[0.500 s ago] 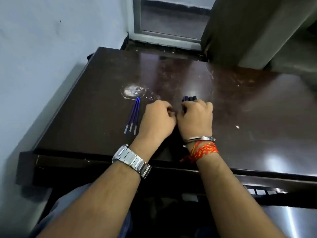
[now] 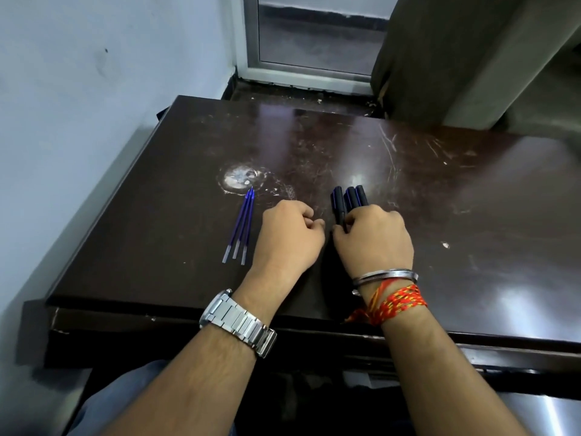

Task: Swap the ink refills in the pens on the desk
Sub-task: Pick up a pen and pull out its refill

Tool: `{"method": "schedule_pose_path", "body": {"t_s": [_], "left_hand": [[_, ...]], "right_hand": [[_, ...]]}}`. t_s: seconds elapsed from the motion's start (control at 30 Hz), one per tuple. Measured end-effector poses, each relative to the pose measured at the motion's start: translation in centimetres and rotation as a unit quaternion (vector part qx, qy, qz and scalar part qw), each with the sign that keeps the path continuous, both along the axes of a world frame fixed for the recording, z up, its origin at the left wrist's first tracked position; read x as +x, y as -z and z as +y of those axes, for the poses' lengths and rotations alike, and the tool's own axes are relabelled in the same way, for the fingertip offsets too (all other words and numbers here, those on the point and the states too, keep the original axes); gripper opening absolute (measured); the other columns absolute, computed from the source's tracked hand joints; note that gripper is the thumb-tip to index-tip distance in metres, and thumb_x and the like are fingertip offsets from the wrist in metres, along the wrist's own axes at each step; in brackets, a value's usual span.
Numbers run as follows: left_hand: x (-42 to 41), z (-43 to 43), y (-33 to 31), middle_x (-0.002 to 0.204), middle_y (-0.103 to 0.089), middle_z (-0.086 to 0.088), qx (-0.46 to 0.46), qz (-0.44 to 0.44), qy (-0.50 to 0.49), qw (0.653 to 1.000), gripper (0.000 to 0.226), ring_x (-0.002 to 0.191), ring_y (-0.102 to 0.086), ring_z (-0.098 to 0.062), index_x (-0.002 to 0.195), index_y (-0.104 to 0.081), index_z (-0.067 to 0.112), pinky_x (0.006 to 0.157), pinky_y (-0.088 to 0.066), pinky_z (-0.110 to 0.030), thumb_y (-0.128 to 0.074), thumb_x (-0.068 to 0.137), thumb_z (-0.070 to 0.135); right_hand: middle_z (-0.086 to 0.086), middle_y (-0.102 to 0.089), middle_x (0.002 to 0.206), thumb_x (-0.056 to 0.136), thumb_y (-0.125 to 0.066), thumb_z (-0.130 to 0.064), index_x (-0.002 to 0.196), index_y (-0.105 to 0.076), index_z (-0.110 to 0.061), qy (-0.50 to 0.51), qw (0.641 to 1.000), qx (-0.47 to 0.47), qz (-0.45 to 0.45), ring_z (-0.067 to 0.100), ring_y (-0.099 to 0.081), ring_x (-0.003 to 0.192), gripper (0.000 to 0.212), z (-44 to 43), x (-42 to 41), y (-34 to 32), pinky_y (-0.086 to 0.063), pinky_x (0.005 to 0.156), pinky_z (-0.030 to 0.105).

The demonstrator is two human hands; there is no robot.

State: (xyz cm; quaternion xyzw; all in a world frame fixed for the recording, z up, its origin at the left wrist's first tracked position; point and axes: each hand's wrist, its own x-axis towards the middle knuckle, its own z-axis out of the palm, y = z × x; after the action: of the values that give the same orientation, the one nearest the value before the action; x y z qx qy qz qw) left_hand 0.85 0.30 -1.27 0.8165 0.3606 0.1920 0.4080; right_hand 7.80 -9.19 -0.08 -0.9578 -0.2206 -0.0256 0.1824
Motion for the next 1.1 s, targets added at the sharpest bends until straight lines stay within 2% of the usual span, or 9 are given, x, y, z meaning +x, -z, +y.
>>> {"method": "schedule_pose_path", "body": {"t_s": [0.17, 0.27, 0.4, 0.53, 0.67, 0.8, 0.93, 1.03, 1.1], "left_hand": [[0.2, -0.1, -0.3, 0.06, -0.067, 0.005, -0.053, -0.009, -0.002, 0.999, 0.028, 0.06, -0.062, 0.0, 0.075, -0.076, 0.017, 0.05, -0.044, -0.01, -0.064, 0.09, 0.037], [0.5, 0.2, -0.7, 0.059, -0.069, -0.001, -0.189, -0.047, 0.001, 0.981, 0.043, 0.057, -0.063, -0.011, 0.065, -0.073, 0.015, 0.059, -0.05, -0.032, -0.058, 0.093, 0.044], [0.9, 0.3, -1.1, 0.081, -0.073, -0.019, -0.33, -0.147, -0.027, 0.932, 0.027, 0.08, -0.068, -0.026, 0.073, -0.074, 0.01, 0.089, -0.056, -0.051, -0.06, 0.095, 0.02], [1.0, 0.4, -1.1, 0.064, -0.062, 0.0, -0.335, -0.149, -0.016, 0.93, 0.028, 0.061, -0.054, -0.021, 0.072, -0.065, 0.018, 0.062, -0.045, -0.036, -0.052, 0.096, 0.021], [0.9, -0.9, -0.9, 0.068, -0.05, -0.005, -0.308, -0.112, 0.0, 0.945, 0.027, 0.056, -0.043, -0.016, 0.087, -0.059, 0.007, 0.048, -0.032, -0.027, -0.048, 0.099, 0.028], [0.6, -1.4, -0.9, 0.048, -0.047, 0.015, -0.256, -0.133, 0.007, 0.957, 0.024, 0.038, -0.037, -0.001, 0.091, -0.063, 0.013, 0.035, -0.026, -0.016, -0.049, 0.102, 0.029], [0.2, -1.4, -1.5, 0.044, -0.046, 0.016, -0.29, -0.098, 0.032, 0.952, 0.033, 0.033, -0.037, -0.001, 0.085, -0.066, 0.017, 0.032, -0.024, -0.014, -0.054, 0.096, 0.045], [-0.1, -1.2, -1.8, 0.061, -0.038, 0.0, -0.35, -0.042, 0.002, 0.936, 0.034, 0.04, -0.032, -0.011, 0.085, -0.063, 0.016, 0.038, -0.021, -0.017, -0.057, 0.09, 0.049], [-0.1, -0.9, -1.5, 0.072, -0.038, -0.006, -0.351, -0.045, -0.026, 0.935, 0.021, 0.048, -0.031, -0.015, 0.086, -0.062, 0.015, 0.038, -0.023, -0.018, -0.055, 0.092, 0.034]], "right_hand": [[0.005, -0.072, 0.077, 0.079, -0.066, -0.03, 0.08, -0.075, -0.015, -0.003, 0.989, 0.143, 0.045, 0.027, -0.066, 0.079, 0.017, 0.3, -0.7, -1.1, -0.053, 0.066, 0.032], [-0.006, -0.073, 0.069, 0.079, -0.07, -0.032, 0.078, -0.077, -0.02, -0.028, 0.967, 0.246, 0.066, 0.013, -0.07, 0.072, 0.014, 0.5, -2.0, -1.7, -0.055, 0.072, 0.028], [-0.016, -0.069, 0.062, 0.074, -0.073, -0.026, 0.077, -0.077, -0.024, -0.06, 0.949, 0.289, 0.106, -0.004, -0.066, 0.066, 0.006, 0.6, -2.7, -1.4, -0.048, 0.064, 0.006], [-0.01, -0.073, 0.067, 0.073, -0.071, -0.021, 0.076, -0.077, -0.02, 0.02, 0.878, 0.433, 0.203, -0.002, -0.067, 0.066, 0.006, 1.3, -1.4, -1.3, -0.051, 0.067, 0.018], [-0.007, -0.073, 0.067, 0.086, -0.07, -0.027, 0.076, -0.077, -0.02, 0.001, 0.828, 0.472, 0.303, 0.004, -0.067, 0.067, 0.014, 2.4, -0.8, -0.8, -0.054, 0.068, 0.024], [0.009, -0.074, 0.076, 0.086, -0.07, -0.023, 0.079, -0.077, -0.011, 0.012, 0.788, 0.508, 0.347, 0.019, -0.067, 0.072, 0.016, 2.9, -0.2, -0.6, -0.056, 0.076, 0.04], [-0.007, -0.063, 0.055, 0.089, -0.067, -0.026, 0.067, -0.07, -0.015, 0.009, 0.814, 0.51, 0.28, 0.008, -0.055, 0.055, 0.024, 2.6, 0.7, -1.2, -0.045, 0.057, 0.026], [-0.008, -0.055, 0.052, 0.09, -0.064, -0.028, 0.065, -0.066, -0.016, 0.072, 0.815, 0.535, 0.211, 0.01, -0.049, 0.053, 0.028, 1.8, 2.1, -1.9, -0.041, 0.056, 0.028], [-0.003, -0.06, 0.056, 0.087, -0.064, -0.032, 0.066, -0.069, -0.014, 0.09, 0.872, 0.459, 0.145, 0.011, -0.051, 0.054, 0.028, 0.4, 3.4, -2.0, -0.041, 0.058, 0.024]]}}
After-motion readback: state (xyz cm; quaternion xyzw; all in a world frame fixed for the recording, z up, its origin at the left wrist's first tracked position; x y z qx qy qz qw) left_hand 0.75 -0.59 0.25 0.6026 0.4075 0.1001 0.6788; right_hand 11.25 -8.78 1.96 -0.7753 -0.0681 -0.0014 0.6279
